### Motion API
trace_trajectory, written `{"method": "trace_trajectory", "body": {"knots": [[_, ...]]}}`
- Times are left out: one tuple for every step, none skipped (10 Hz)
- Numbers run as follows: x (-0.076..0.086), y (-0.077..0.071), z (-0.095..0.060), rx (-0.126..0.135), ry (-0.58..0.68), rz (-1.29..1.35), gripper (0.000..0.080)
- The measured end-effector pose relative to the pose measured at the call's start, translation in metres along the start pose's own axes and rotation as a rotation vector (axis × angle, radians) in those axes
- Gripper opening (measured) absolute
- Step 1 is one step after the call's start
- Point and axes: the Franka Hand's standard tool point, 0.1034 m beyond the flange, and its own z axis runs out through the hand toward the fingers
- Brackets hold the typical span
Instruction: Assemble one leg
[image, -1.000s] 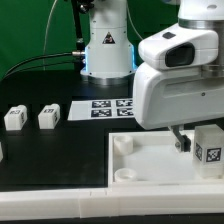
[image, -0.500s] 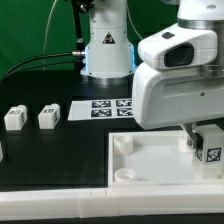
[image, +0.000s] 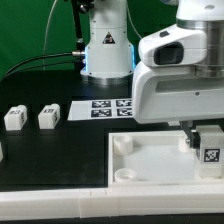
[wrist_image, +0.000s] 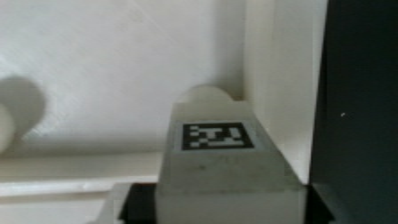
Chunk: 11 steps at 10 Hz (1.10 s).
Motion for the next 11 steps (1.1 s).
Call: {"method": "trace_trajectory", "body": {"knots": [[0.0002, 0.0005, -0.0001, 0.001, 0.001, 0.114, 0.0292], [0.0003, 0.0008, -0.0001, 0.003, 0.0, 0.227, 0.0292], [0.0004, 0.0011, -0.0001, 0.004, 0.0, 0.344, 0.0292], [0.0005, 0.0015, 0.0, 0.004, 0.0, 0.434, 0.0293], [0.0003, 0.0019, 0.0003, 0.007, -0.002, 0.51, 0.0294], [-0.0002, 0.0025, 0.0011, 0.015, -0.006, 0.661, 0.0294], [-0.0001, 0.0032, 0.0014, 0.021, -0.008, 0.793, 0.0294], [0.0002, 0.0038, 0.0015, 0.027, -0.011, 0.895, 0.0294], [0.0001, 0.0033, 0.0015, 0.034, -0.019, 1.019, 0.0294], [0.0001, 0.0032, 0.0015, 0.039, -0.025, 1.143, 0.0294], [-0.0001, 0.0026, 0.0015, 0.039, -0.029, 1.239, 0.0294]]}}
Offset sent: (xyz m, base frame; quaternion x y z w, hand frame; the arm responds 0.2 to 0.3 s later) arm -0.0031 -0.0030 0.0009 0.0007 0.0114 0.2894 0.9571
